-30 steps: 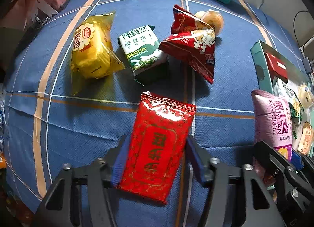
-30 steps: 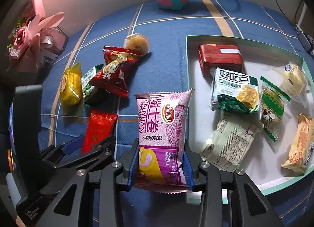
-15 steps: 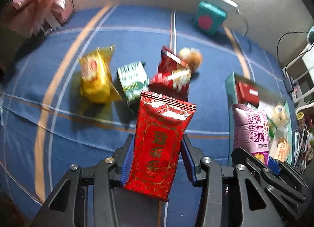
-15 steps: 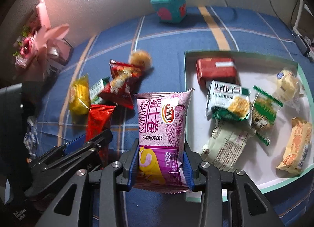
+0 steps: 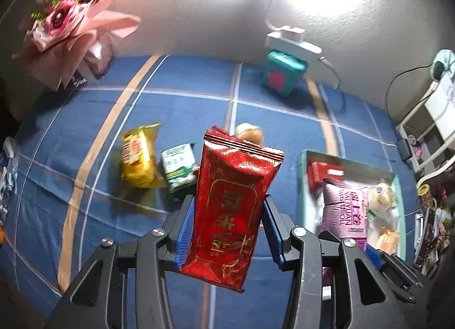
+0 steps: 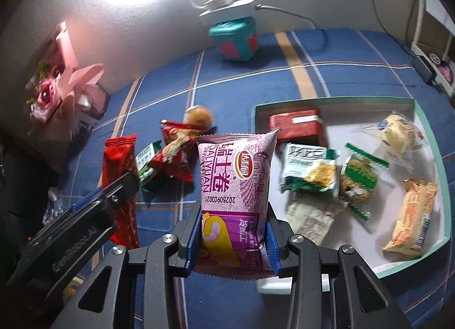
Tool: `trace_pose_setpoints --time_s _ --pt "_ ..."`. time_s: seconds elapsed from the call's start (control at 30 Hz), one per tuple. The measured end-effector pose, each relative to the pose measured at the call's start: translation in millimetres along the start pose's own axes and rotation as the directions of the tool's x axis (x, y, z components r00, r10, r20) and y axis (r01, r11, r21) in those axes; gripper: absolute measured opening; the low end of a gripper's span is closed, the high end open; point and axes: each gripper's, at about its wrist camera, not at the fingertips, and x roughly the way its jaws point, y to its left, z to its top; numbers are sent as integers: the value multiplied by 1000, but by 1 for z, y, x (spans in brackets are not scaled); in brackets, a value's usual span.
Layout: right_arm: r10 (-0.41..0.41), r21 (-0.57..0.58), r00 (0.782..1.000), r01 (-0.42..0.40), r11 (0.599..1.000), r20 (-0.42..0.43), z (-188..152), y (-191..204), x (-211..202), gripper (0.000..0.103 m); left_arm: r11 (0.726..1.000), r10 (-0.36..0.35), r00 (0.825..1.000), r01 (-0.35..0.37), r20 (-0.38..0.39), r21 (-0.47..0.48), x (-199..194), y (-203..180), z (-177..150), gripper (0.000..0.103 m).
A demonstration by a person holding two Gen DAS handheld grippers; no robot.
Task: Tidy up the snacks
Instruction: 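Carry the red packet with left tool while right tool carries the roll bag over the tray, then open right tool to drop the roll bag while left tool releases the red packet in the tray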
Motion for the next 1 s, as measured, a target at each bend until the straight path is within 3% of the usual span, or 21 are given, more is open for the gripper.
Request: trace_pose_setpoints --time_s 0.27,0.6,0.83,1.0 --pt "-90 129 994 82 988 61 8 -57 -26 41 991 -78 997 75 21 111 -4 -49 -4 48" --pt "-211 318 973 171 933 94 3 -145 -61 41 956 -169 984 175 -48 235 6 -110 -24 48" --pt "-209 333 975 171 927 79 1 -157 -61 41 937 -140 984 168 -112 306 25 -137 -42 48" --pt "-181 312 983 164 936 27 4 -153 -36 41 934 -109 983 151 -146 322 39 -142 -49 48"
